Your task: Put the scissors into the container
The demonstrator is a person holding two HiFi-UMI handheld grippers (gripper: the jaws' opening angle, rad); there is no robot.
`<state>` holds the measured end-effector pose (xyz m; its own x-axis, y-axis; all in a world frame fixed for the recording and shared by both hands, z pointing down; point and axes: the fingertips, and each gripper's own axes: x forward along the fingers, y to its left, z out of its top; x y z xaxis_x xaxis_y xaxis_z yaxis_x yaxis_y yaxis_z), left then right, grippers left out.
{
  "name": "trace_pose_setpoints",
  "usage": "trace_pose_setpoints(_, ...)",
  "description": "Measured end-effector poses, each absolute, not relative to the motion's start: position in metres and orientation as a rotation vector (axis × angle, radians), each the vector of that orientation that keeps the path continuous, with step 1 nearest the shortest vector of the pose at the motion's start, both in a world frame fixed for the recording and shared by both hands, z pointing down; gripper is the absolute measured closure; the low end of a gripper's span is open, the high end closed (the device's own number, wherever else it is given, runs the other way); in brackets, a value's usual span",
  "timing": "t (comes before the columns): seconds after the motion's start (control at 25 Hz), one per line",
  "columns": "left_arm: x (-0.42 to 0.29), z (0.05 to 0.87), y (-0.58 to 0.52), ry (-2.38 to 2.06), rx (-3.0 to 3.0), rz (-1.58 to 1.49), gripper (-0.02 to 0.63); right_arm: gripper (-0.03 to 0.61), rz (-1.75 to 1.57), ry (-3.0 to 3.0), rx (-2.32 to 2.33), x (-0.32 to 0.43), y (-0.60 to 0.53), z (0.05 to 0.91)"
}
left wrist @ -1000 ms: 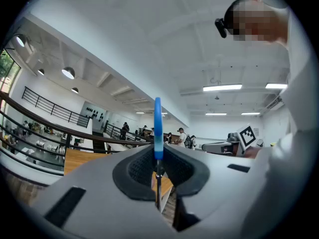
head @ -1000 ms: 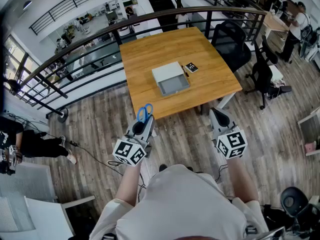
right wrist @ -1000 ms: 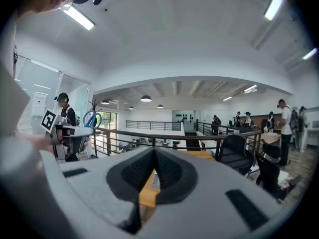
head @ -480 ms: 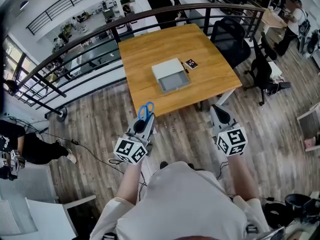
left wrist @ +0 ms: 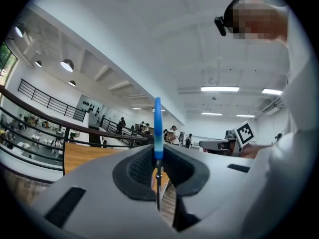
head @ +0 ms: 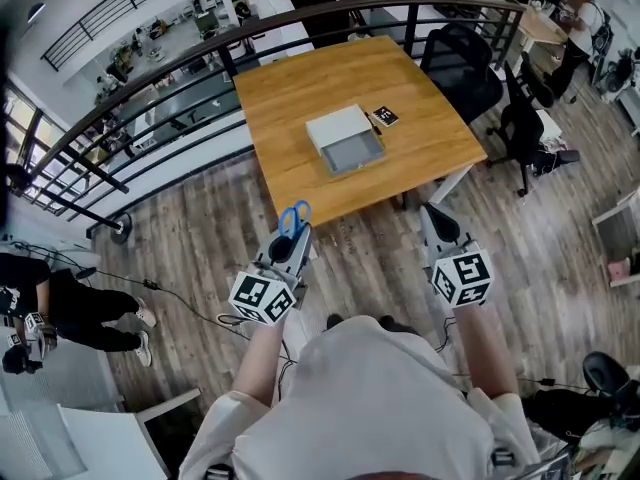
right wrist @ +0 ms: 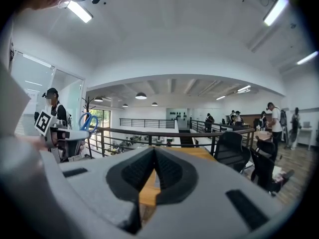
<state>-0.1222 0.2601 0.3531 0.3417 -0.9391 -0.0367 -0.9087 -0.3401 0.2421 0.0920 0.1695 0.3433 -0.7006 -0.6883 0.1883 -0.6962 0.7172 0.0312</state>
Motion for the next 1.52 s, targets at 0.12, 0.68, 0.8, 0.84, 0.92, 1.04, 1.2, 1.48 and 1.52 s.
trace_pose_setpoints(0.12, -0.133, 0.356, 0.264, -1.662, 2.437, -0.233, 0.581, 0.575, 0.068, -2.724, 1.148, 0.083, 0.176, 0.344)
trace_pose_setpoints(0.68, -0.163, 0.369, 0.265, -1.608, 2.442, -0.230, 0.581, 0.575, 0.076, -2.672, 1.183, 0.059, 0.183, 0.359)
trace_pose_setpoints(0.8, -0.164, 0.373, 0.256, -1.608, 2.434, -0.220, 0.581, 0.575, 0.089, -2.668, 1.176, 0.056, 0.175, 0.364)
trace_pose_setpoints(0.84, -0.164, 0.374, 0.253, -1.609, 2.431, -0.217, 0.581, 0.575, 0.094, -2.668, 1.171, 0.055, 0.172, 0.366)
trace_pose_setpoints(0.92, -0.164, 0.375, 0.245, -1.614, 2.427, -0.210, 0.581, 0.575, 0.103, -2.668, 1.160, 0.055, 0.163, 0.370)
trace_pose_setpoints(1.04, -0.162, 0.378, 0.230, -1.625, 2.413, -0.207, 0.581, 0.575, 0.118, -2.671, 1.142, 0.055, 0.145, 0.375)
trace_pose_setpoints(1.2, -0.156, 0.382, 0.203, -1.635, 2.395, -0.202, 0.581, 0.575, 0.130, -2.675, 1.112, 0.055, 0.114, 0.382)
trace_pose_setpoints(1.48, -0.149, 0.385, 0.151, -1.684, 2.356, -0.195, 0.581, 0.575, 0.150, -2.686, 1.039, 0.054, 0.055, 0.392)
trace_pose_setpoints(1.52, -0.148, 0.385, 0.143, -1.692, 2.350, -0.194, 0.581, 0.575, 0.151, -2.688, 1.029, 0.054, 0.046, 0.392)
